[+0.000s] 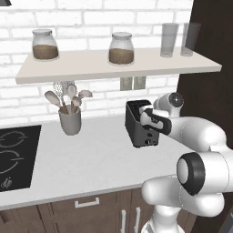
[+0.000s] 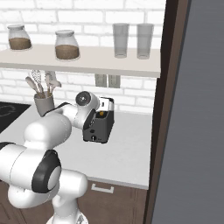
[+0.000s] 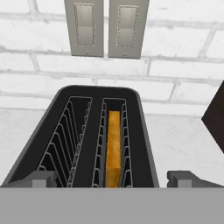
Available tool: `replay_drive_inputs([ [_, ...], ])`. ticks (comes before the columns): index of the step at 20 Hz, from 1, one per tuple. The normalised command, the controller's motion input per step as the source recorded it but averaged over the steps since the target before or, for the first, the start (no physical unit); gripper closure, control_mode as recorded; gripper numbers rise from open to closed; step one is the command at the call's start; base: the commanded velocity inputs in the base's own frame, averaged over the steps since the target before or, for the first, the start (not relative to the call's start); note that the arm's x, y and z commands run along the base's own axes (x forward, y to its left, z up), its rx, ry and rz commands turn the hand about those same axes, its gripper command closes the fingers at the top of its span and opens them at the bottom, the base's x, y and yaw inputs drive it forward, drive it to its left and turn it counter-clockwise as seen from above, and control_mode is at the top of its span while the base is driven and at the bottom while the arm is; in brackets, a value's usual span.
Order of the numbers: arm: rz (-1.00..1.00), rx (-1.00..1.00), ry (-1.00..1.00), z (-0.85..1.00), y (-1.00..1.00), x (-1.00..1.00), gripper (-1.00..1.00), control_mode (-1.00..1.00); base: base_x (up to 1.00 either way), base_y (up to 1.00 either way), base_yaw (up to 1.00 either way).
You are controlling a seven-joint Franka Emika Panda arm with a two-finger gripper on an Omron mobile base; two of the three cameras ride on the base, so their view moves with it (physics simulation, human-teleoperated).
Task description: Start the toaster. Once the lever pops up, take the bread to the plate on the dining counter.
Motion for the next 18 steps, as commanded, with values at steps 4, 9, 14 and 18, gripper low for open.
replay_drive_inputs([
  [4, 0.00, 0.00, 0.00, 0.00, 0.00, 0.00, -1.00, -1.00, 0.00, 0.00, 0.00],
  [9, 0.00, 0.00, 0.00, 0.00, 0.00, 0.00, -1.00, -1.00, 0.00, 0.00, 0.00],
  [14, 0.00, 0.00, 0.00, 0.00, 0.00, 0.00, -1.00, -1.00, 0.00, 0.00, 0.00],
  [18, 0.00, 0.00, 0.00, 0.00, 0.00, 0.00, -1.00, -1.00, 0.00, 0.00, 0.00],
])
